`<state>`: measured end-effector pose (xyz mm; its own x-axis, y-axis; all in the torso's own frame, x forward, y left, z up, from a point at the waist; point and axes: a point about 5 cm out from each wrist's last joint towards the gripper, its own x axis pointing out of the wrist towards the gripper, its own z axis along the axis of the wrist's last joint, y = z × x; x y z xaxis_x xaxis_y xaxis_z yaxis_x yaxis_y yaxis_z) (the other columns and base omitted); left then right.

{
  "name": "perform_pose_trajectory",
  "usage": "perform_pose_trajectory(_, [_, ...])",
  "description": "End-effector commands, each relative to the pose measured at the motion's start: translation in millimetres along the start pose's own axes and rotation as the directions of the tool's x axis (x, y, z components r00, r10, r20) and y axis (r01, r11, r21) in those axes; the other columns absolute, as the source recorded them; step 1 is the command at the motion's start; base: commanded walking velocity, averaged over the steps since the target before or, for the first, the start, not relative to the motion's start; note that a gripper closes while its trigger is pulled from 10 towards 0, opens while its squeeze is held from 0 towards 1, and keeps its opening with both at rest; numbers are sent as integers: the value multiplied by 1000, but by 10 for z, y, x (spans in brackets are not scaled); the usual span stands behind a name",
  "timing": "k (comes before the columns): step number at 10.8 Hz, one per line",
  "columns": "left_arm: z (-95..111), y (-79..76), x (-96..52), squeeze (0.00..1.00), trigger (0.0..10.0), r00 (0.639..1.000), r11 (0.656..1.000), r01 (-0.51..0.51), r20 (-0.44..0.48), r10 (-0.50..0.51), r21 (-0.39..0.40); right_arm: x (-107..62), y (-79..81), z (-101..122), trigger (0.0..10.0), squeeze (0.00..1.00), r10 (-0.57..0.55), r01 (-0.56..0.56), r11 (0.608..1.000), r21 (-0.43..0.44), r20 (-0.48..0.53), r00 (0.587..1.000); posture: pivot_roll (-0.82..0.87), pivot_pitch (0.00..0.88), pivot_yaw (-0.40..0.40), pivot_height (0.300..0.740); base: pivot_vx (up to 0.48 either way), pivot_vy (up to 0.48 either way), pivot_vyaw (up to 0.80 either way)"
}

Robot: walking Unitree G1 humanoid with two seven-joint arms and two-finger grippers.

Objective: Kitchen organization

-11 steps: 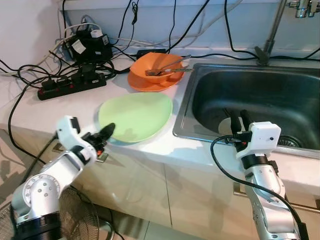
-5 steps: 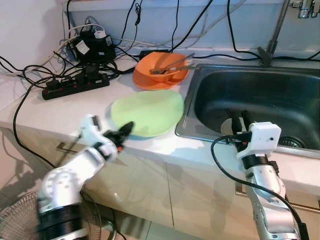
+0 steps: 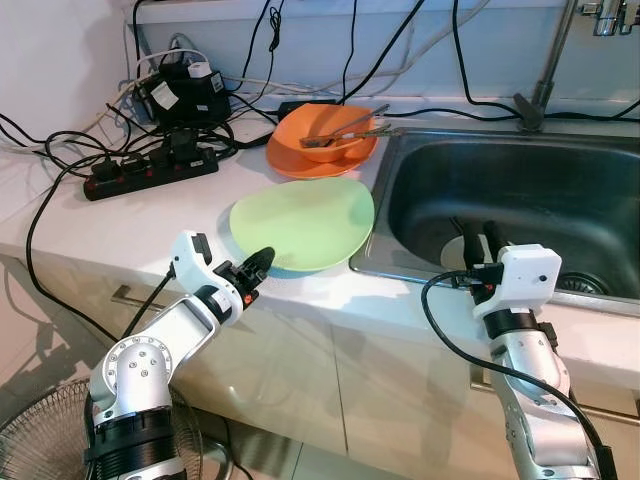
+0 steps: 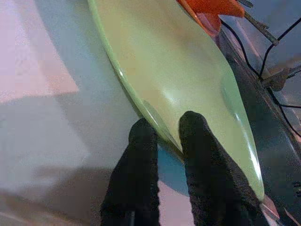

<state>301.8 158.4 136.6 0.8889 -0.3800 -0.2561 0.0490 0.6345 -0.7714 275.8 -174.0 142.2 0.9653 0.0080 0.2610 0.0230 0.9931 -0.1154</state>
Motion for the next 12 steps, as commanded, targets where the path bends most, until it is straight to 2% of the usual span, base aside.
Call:
perform_pose_trajectory(1, [15,-2,-3,0,0,1000,1000,-12,5,12,7,-3,11,-43,10000,0,0,0,1000,-1,-29,1000,32,5,153,740,0,0,0])
perform_pose_trajectory(7, [-49,4,-79,0,0,1000,1000,13,11,-13,-11,21,-26,-54,10000,0,-4,3,1000,-12,-40,999,36,12,140,740,0,0,0])
perform_pose_trajectory(10, [-91,48,-232,0,0,1000,1000,16,22,-16,-12,52,-43,-47,10000,0,1,-2,1000,-18,-41,999,47,14,129,740,0,0,0])
perform_pose_trajectory(12, [-39,-99,-183,0,0,993,996,90,79,-92,27,86,-16,-44,10000,0,11,-12,1000,-18,-42,999,47,4,125,740,0,0,0])
